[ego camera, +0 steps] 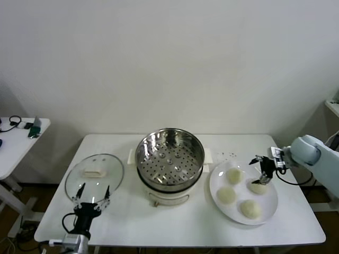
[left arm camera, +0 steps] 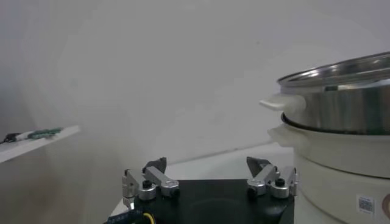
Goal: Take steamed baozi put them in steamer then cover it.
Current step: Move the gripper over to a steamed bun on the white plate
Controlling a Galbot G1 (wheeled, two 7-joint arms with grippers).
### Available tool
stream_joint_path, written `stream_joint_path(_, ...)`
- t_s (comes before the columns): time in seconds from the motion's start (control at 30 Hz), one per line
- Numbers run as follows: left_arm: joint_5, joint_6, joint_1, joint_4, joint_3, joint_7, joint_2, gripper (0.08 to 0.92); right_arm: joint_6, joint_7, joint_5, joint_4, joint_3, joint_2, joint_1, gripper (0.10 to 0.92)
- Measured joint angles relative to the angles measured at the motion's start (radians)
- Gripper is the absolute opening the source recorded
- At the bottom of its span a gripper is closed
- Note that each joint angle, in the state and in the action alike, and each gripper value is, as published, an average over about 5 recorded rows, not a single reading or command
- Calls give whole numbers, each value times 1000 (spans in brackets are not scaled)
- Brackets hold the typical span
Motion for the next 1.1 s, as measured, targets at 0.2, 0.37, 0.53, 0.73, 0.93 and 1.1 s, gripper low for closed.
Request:
stream_joint_path(0.2, -1, 5, -2, 1, -9, -1, 5, 823, -2, -12, 8, -85, -103, 84, 68, 823)
stream_joint_path(0.37, -1, 9, -4, 1, -13, -2, 6, 823, -2, -16, 14, -144, -163, 152, 106, 823)
stream_joint_path(0.53, -5, 11, -6, 0, -18, -4, 6, 823, -4, -16, 18, -183, -213, 209, 124, 823)
stream_joint_path(0.73, -15, 14, -13, -1, -23, -13, 7, 823, -6, -16, 16, -213, -248, 249, 130, 823)
stream_joint_path(0.93, -20, 17, -16, -4, -24, -15, 10, 823, -6, -20, 9, -227, -271, 267, 135, 822)
stream_joint_path(1.1, -23, 19, -19, -7, -26, -17, 10, 823, -6, -24, 4, -234, -280, 276, 138, 784)
